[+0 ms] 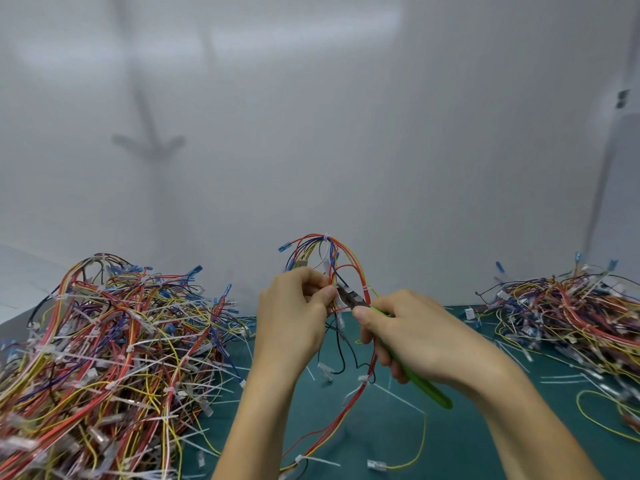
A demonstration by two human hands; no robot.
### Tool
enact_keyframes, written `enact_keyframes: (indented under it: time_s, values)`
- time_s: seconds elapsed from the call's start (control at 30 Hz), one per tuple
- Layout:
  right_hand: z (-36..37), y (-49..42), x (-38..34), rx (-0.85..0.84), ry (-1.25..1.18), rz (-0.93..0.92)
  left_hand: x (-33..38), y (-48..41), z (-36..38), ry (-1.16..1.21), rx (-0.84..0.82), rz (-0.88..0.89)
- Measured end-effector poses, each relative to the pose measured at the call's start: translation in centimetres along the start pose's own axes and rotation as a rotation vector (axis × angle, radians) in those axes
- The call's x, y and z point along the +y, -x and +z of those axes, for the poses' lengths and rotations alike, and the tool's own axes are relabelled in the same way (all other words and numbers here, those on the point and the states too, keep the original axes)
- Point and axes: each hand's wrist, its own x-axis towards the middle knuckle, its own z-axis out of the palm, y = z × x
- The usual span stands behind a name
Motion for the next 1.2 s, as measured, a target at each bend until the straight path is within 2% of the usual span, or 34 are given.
enact_keyframes:
  time_s: [0.33,0.4,0.47,0.53,0.6,0.87,1.2]
  values:
    - [-1.9,0.4,0.0,-0.081,-0.298,-0.038,-0.8,-0.6,-1.1,-0.034,0.092,-0.085]
    - [-2.5,0.4,0.1,-0.029,-0.385,-0.059,-1.0,-0.6,-1.4,-0.008,0.088,-0.091]
    - [-2.6,0.2,0.2,0.095,-0.445,-0.072,-1.0,-0.7,-1.6,0.011,0.075,-0.078]
    - [-2.3,-0.2,0.4,0.254,-0.403,-0.083,-1.0,-0.7,-1.7,0.036,0.056,-0.066]
    - [-1.8,-0.5,0.7,0.345,-0.341,-0.066,-0.8,-0.7,-1.9,0.072,0.029,-0.057]
    - [0.1,-1.3,0.5,0.364,-0.273,-0.093,-0.2,-0.4,-2.3,0.097,-0.084,0.011]
    - [0.9,-1.3,-0.2,0.432,-0.472,-0.204,0.2,-0.3,-2.4,0.051,-0.090,0.098]
